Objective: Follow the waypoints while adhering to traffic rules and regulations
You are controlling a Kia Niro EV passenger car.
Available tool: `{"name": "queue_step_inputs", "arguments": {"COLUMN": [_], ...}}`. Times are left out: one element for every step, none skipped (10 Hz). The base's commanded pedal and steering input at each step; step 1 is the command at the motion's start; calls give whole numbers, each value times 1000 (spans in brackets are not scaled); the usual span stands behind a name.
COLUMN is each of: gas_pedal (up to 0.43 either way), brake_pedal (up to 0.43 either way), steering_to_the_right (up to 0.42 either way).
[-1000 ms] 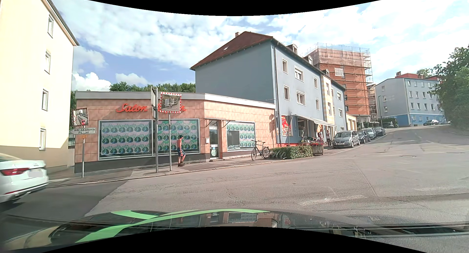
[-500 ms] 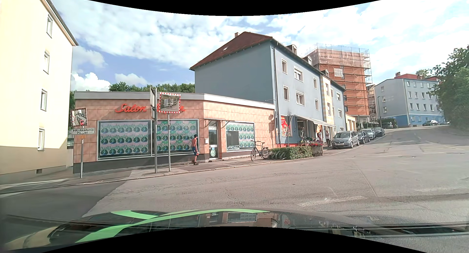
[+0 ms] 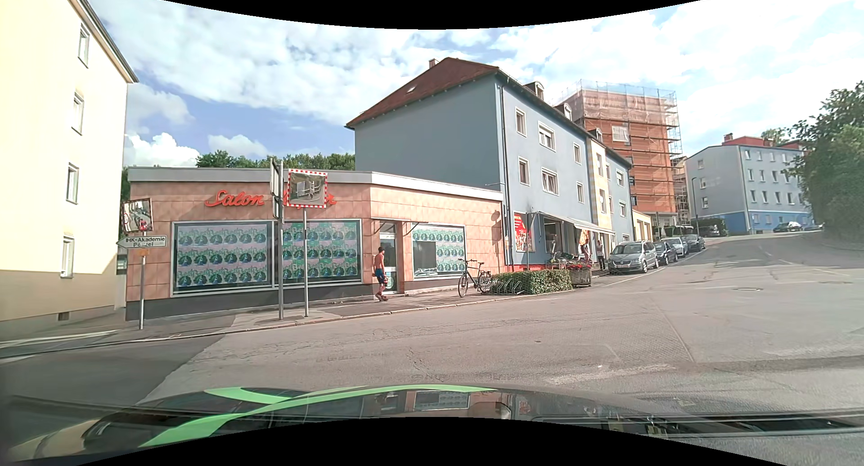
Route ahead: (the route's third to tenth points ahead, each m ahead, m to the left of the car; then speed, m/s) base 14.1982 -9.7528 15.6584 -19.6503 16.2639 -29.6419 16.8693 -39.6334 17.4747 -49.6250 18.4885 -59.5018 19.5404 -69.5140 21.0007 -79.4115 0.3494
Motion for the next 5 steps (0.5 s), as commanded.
{"name": "queue_step_inputs", "arguments": {"gas_pedal": [209,209,209,209,209], "brake_pedal": [0,0,0,0,0], "steering_to_the_right": [287,293,298,304,313]}}
